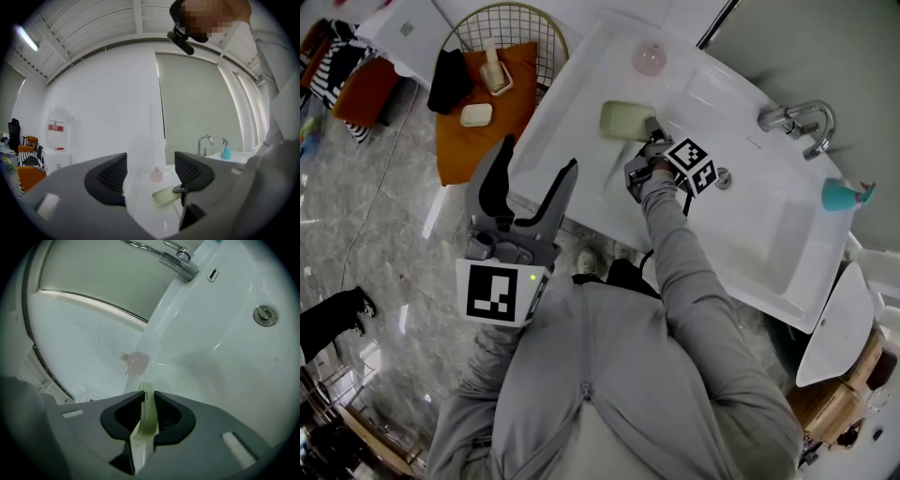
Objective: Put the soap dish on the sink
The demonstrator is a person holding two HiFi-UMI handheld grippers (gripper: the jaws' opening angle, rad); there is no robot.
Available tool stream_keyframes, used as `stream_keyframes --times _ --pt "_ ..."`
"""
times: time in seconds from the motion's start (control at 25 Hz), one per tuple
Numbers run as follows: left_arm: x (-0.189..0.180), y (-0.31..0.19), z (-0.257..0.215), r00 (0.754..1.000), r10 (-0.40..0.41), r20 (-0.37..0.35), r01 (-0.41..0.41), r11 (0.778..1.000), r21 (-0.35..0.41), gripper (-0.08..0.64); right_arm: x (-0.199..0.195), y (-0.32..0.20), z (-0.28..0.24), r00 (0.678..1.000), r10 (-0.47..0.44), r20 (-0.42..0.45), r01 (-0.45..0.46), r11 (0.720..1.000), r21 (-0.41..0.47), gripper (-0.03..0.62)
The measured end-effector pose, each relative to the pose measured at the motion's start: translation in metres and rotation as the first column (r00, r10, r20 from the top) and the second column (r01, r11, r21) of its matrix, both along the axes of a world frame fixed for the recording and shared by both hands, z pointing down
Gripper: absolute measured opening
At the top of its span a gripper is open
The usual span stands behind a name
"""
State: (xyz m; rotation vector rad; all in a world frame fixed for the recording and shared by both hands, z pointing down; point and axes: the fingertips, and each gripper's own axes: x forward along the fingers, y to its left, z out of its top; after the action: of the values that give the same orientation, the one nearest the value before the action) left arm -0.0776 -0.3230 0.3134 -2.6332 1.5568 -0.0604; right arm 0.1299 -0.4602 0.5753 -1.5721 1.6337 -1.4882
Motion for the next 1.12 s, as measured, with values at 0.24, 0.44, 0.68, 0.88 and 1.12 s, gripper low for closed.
stream_keyframes --times 0.24,0.44,0.68,0.88,1.12 --pt "-0.002 0.002 0.0 1.0 -0.007 -0.006 0.007 1.0 0.001 0.345 -0.017 0.001 0.004 0.997 -0.058 -0.052 0.057 0.998 -0.015 0.06" --pt "-0.003 0.004 -0.001 1.0 -0.011 -0.003 0.011 1.0 0.005 0.345 -0.031 0.003 0.003 0.991 -0.103 -0.087 0.102 0.995 -0.017 0.061" --pt "0.0 0.006 0.0 1.0 -0.007 -0.014 0.007 1.0 -0.009 0.345 -0.037 0.004 -0.001 0.964 -0.171 -0.203 0.173 0.985 -0.009 0.063" --pt "0.001 0.006 0.0 1.0 0.0 -0.014 0.0 1.0 -0.006 0.345 -0.044 0.005 -0.004 0.904 -0.242 -0.352 0.251 0.968 -0.019 0.063" --pt "0.0 0.004 -0.001 1.0 0.003 -0.013 -0.003 1.0 0.005 0.345 -0.05 0.006 -0.005 0.815 -0.307 -0.492 0.325 0.944 -0.05 0.071"
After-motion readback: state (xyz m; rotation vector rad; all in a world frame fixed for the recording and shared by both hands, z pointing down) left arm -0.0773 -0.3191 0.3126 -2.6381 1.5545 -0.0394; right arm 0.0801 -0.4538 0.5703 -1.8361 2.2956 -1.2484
